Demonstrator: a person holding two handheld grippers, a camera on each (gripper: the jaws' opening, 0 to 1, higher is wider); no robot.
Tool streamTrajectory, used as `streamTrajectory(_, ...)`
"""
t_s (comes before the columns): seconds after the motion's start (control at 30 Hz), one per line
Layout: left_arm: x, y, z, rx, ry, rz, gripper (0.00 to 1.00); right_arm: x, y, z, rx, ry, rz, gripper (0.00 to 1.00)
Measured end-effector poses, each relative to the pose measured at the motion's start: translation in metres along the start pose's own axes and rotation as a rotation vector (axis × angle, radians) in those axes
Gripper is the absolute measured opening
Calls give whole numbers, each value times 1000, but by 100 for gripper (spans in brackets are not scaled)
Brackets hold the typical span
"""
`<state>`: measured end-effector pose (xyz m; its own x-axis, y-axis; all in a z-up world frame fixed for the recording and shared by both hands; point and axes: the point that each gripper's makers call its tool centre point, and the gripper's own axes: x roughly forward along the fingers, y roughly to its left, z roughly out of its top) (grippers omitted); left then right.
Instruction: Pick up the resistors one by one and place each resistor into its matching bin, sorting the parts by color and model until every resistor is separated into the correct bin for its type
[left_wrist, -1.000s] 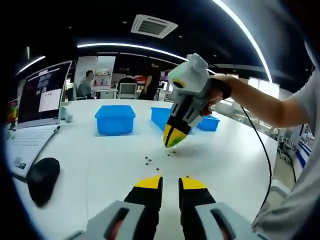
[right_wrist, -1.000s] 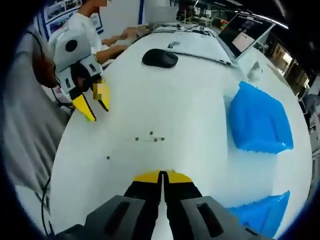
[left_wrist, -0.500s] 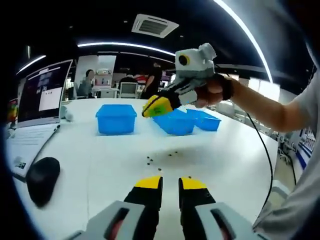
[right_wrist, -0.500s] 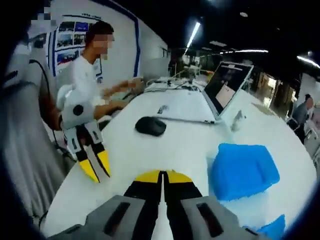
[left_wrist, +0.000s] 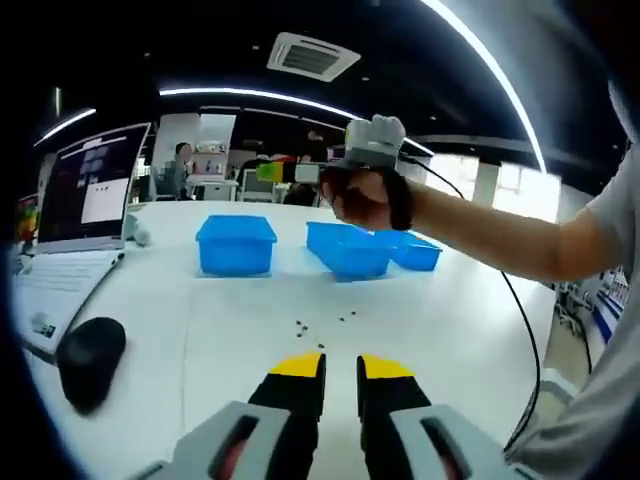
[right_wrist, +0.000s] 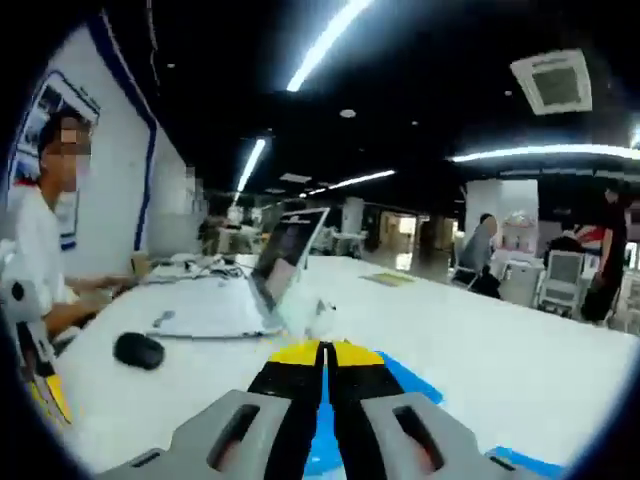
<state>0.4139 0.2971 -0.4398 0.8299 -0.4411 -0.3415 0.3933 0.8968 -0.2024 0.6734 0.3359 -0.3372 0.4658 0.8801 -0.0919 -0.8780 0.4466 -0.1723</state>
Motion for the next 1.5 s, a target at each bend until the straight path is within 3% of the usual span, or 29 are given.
streamTrajectory(0.37,-6,13,-3,-38,-1,35,14,13,2,-15,97,29,-11,5)
streamTrajectory(0.4,-5,13,-2,-35,1,35,14,14,4,-15,132,21,5,8)
streamTrajectory(0.43,-5,12,-2,-32,1,35,14,15,-2,-16,150,15,3,19)
streamTrajectory(0.5,-4,11,1,-27,-3,32,15,15,-15,-20,144,30,-64,54)
streamTrajectory(0.53,-4,10,2,-24,-6,30,15,16,-16,-20,143,21,-53,55)
streamTrajectory(0.6,-4,9,5,-18,-17,32,15,13,-15,-18,147,4,-35,41)
streamTrajectory(0.77,-5,7,4,-22,-11,33,15,12,-10,-15,147,-4,-16,40)
streamTrajectory(1.0,-5,10,1,-27,-4,46,15,-4,-5,-11,185,-1,4,29)
streamTrajectory(1.3,4,1,5,-6,3,17,15,-79,-1,12,237,-86,0,27)
streamTrajectory(1.5,14,-5,5,-6,11,-6,15,-138,5,13,161,-91,-13,27)
